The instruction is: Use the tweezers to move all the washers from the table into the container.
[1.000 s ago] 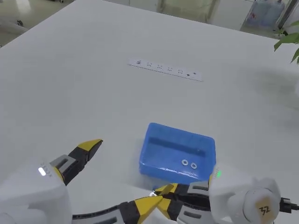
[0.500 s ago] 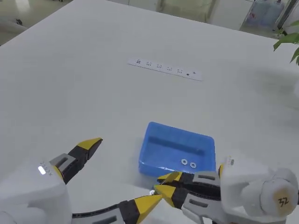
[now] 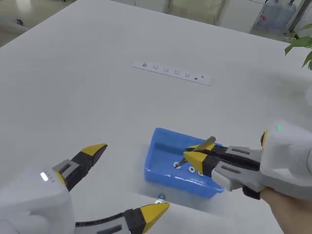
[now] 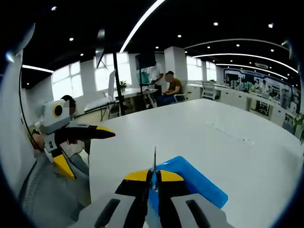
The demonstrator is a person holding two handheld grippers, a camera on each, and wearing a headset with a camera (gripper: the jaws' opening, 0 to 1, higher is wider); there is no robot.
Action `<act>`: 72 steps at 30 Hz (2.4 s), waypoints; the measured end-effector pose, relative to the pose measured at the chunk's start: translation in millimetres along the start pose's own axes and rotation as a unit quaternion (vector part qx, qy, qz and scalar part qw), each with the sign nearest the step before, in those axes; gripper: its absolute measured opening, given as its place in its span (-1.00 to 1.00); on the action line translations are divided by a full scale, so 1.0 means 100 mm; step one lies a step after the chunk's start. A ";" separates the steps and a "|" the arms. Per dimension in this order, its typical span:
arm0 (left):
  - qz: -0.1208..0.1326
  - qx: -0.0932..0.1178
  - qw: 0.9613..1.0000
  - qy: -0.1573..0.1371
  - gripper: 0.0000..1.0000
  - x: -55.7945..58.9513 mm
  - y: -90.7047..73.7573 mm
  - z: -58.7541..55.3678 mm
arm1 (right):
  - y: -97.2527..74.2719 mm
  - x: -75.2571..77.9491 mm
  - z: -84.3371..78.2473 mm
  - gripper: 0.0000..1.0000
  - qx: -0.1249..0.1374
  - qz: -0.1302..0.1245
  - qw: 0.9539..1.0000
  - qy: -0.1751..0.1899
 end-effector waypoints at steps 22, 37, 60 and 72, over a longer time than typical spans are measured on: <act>0.001 -0.007 1.000 -0.001 0.77 0.00 0.01 -0.01 | 0.31 0.28 -0.21 -0.96 -0.062 -0.043 0.997 0.023; 0.003 -0.012 1.000 -0.001 0.76 -0.01 0.00 -0.02 | 0.42 0.34 -0.37 -0.95 -0.095 -0.046 0.994 0.016; 0.000 -0.016 1.000 0.002 0.76 0.00 0.01 -0.03 | 0.01 0.10 -0.15 -0.94 -0.004 -0.052 0.997 0.053; -0.008 -0.018 1.000 0.003 0.75 0.02 0.02 -0.03 | -0.02 -0.36 -0.11 -0.94 0.007 0.027 0.999 0.026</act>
Point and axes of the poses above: the centre of the closed fingertips' face, and the gripper's own axes: y roughly forward along the fingers, x roughly to its right, z roughly out of its top, the point moved 8 cm from there along -y, roughly backward along the fingers, and after that the axes turned 8 degrees about -z, right-handed, at the moved point
